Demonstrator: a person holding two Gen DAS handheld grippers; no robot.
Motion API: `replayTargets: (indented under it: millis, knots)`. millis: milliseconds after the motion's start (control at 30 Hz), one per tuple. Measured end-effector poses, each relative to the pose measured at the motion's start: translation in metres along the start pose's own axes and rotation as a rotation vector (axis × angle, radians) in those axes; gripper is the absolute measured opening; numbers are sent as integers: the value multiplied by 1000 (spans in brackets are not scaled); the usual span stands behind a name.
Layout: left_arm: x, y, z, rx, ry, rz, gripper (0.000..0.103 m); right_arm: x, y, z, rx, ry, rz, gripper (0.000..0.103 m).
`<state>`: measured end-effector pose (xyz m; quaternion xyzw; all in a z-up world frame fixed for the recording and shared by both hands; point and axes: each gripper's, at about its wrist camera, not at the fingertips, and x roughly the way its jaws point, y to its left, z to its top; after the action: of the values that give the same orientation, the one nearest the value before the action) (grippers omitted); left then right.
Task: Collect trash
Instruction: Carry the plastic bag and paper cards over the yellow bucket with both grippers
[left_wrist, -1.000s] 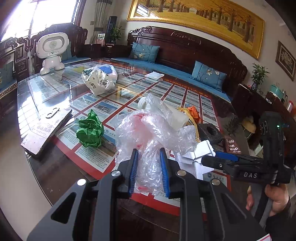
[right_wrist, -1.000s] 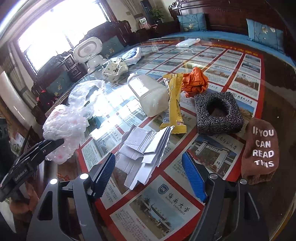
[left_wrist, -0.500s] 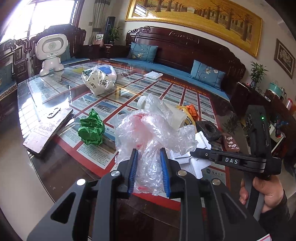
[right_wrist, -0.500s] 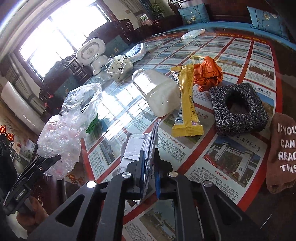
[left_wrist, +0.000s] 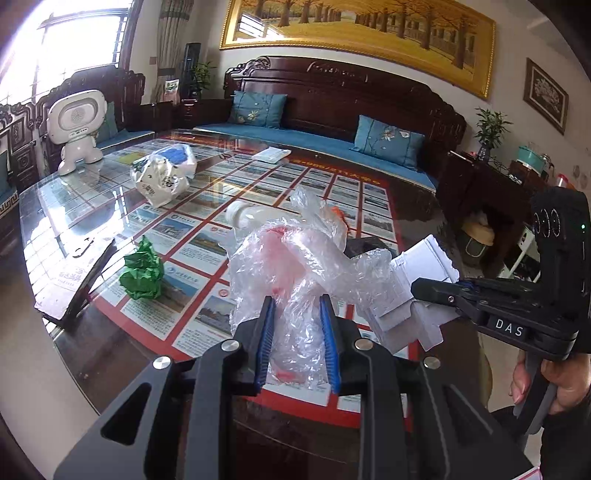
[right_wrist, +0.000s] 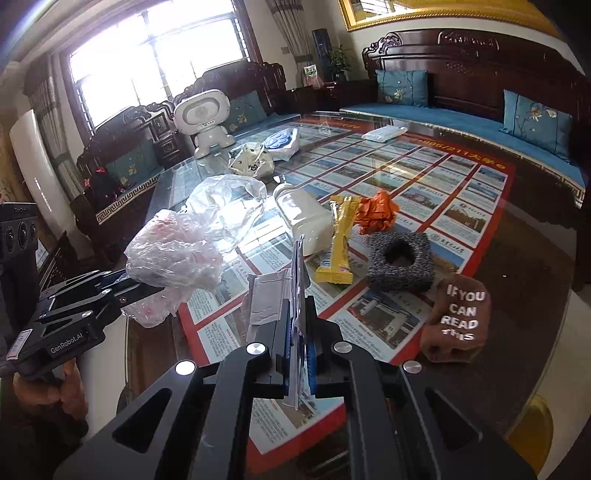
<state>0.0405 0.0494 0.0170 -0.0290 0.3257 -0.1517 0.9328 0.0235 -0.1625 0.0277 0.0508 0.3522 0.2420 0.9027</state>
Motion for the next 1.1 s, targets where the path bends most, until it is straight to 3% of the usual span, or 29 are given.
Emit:
replayTargets:
  millis: [200,467,667,767,1100]
  knots:
    - [9,-72,8,126,26,-105,25,-52,-38,-15,23,-34,-95,7]
    - [43,-198,3,285,93,-258,25,-129,-122,-68,114,-31,-278,7]
    - [82,-285,-16,377,193,-352,26,-172,-185,-112,193,14,-397,7]
    - [112,-324,-31,399,290,-402,26,-184,-213,-136,234,56,-425,7]
    - [195,-398,-74,492,497,-382,25,-184,-279,-194,350,144,-426,7]
